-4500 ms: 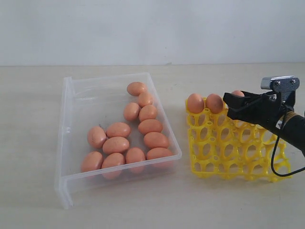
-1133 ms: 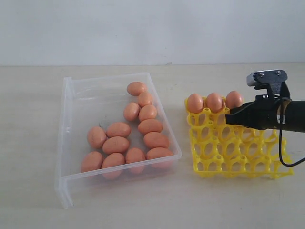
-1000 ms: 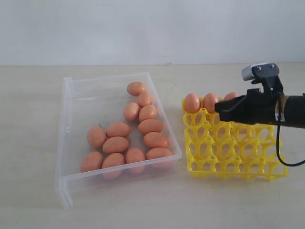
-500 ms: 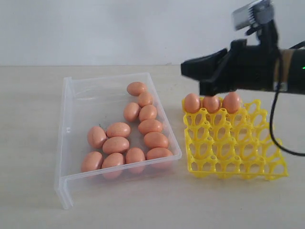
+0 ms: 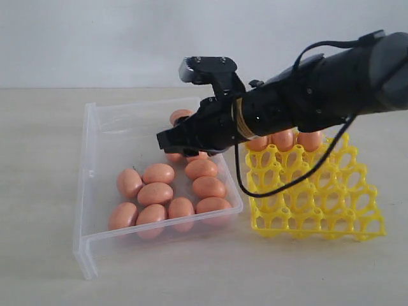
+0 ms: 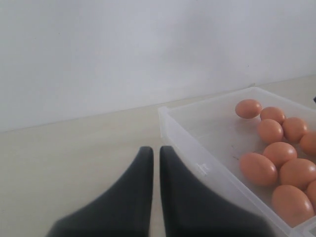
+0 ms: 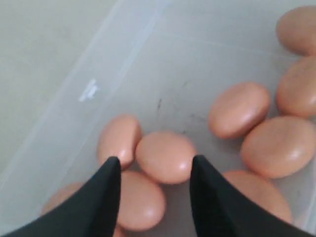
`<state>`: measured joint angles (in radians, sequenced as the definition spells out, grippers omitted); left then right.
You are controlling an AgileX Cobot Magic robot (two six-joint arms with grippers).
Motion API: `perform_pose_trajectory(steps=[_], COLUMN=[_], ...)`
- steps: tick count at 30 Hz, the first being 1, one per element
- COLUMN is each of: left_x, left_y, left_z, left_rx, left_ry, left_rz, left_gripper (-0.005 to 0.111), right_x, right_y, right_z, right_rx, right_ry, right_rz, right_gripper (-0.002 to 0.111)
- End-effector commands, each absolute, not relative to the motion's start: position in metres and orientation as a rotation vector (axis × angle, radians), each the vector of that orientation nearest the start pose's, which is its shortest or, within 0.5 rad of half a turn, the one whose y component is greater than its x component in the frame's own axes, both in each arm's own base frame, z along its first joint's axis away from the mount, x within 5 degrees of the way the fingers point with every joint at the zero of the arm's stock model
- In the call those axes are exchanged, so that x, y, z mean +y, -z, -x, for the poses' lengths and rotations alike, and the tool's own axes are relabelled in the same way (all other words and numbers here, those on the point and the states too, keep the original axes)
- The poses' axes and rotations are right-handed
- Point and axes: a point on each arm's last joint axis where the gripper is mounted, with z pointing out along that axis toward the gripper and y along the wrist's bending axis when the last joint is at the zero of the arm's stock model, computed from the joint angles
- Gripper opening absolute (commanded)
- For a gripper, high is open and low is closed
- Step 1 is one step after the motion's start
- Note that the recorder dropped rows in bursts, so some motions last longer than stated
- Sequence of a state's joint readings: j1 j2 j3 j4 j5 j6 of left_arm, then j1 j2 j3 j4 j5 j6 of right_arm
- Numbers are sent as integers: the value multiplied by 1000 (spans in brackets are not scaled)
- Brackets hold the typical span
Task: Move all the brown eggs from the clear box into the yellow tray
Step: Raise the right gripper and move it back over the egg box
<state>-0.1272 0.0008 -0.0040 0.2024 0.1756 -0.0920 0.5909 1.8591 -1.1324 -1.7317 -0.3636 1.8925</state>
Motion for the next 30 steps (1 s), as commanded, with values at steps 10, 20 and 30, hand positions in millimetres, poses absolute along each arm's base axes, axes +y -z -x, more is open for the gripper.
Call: perform_pose_trajectory(steps=[10,20,30], left_x=[-4,-4,-4], left_y=[-198,-198,-198], left_z=[-56,-56,-56], left_rx=[1644,1644,1644], left_ry=[-3,-3,-3], left_rz=[-166,-166,-166], left_gripper=[4,4,4], right_x=[257,241,240], right_y=[-210,-274,-252], right_z=[-344,-361,-343], right_rx=[1508,1477,2706], right_ry=[564,1326,-15], right_rz=[1481,1096,943], right_gripper=[0,0,0])
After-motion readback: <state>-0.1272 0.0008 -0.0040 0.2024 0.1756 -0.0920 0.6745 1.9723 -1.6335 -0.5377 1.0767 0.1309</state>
